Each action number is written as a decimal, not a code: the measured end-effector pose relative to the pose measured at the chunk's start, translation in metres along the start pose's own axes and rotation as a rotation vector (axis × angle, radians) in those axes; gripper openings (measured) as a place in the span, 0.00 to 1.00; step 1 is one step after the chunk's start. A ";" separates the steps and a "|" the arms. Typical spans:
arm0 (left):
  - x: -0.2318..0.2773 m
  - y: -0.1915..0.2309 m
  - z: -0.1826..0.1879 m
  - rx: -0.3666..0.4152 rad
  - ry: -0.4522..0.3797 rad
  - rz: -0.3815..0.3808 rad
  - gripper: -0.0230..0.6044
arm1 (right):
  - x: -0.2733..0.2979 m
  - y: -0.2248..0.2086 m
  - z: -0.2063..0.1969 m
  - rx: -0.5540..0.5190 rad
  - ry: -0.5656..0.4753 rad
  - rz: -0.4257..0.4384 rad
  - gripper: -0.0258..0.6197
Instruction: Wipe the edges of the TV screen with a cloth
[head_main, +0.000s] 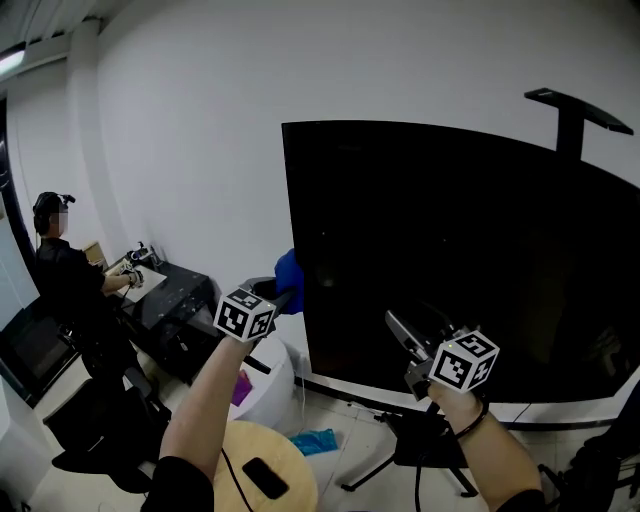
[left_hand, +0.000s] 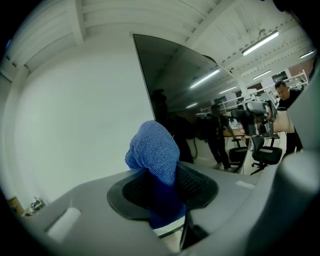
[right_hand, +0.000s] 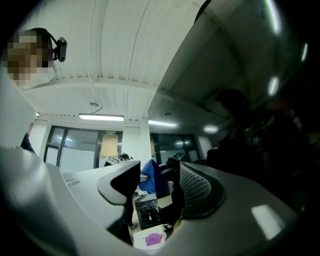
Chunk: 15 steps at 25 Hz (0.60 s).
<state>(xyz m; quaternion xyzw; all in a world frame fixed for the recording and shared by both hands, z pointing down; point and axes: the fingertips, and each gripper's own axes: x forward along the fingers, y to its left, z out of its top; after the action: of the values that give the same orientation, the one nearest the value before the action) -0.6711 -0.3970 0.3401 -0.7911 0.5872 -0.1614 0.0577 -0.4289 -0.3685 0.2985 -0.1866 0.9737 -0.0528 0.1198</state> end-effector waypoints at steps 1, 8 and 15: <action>-0.002 0.003 0.008 0.009 -0.003 0.003 0.23 | 0.000 0.000 0.007 -0.008 -0.005 -0.004 0.43; -0.016 0.021 0.071 0.095 -0.037 0.014 0.23 | -0.002 0.005 0.052 -0.060 -0.051 -0.007 0.43; -0.030 0.042 0.136 0.157 -0.074 0.024 0.23 | 0.015 0.023 0.092 -0.120 -0.068 0.010 0.43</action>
<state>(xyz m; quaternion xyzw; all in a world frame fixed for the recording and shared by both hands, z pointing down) -0.6732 -0.3950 0.1946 -0.7825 0.5796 -0.1768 0.1433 -0.4268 -0.3583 0.2035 -0.1902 0.9714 0.0128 0.1418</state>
